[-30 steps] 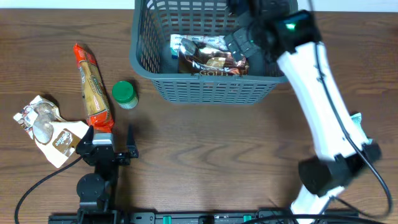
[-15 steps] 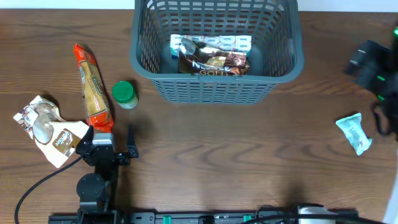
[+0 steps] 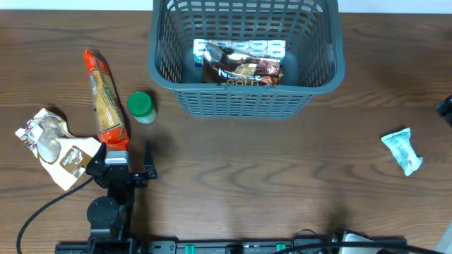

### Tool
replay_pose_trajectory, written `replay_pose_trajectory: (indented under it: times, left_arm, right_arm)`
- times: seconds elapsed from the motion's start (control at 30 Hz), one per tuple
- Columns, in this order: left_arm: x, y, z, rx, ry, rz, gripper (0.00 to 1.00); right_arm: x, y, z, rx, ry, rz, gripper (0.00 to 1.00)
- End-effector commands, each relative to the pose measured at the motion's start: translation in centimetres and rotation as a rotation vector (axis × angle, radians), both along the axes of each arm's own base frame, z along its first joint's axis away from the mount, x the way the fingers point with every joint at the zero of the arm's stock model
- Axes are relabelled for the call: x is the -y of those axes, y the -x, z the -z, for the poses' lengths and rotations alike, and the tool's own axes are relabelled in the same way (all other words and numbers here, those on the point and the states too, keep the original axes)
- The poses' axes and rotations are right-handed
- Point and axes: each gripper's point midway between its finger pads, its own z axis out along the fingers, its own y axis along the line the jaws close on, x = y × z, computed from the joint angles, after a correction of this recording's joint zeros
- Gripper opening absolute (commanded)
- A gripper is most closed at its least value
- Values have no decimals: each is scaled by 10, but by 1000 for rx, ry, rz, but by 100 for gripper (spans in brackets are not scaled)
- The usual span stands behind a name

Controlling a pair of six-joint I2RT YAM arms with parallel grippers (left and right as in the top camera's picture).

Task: Pack container
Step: 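Move the right gripper down onto the mint-green wrapper and grasp it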

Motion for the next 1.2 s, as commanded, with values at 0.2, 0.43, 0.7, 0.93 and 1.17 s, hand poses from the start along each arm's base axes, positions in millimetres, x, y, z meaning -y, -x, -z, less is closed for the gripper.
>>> replay_pose_trajectory:
  times: [0.2, 0.43, 0.7, 0.93, 1.17]
  left_arm:
    - [-2, 1, 18, -55, -5, -11, 99]
    - [-2, 1, 18, -55, -5, -11, 98]
    - [-2, 1, 18, -55, -5, -11, 99]
    - [-2, 1, 18, -55, -5, -11, 98]
    - [-2, 1, 18, -55, -5, -11, 99]
  right_arm:
    - [8, 6, 93, -341, -56, -3, 99]
    - [9, 3, 180, -520, -91, -81, 99]
    - [7, -19, 248, -535, -93, -246, 99]
    - [13, -30, 266, -557, -88, -301, 99]
    - [14, -27, 297, -513, -295, -297, 99]
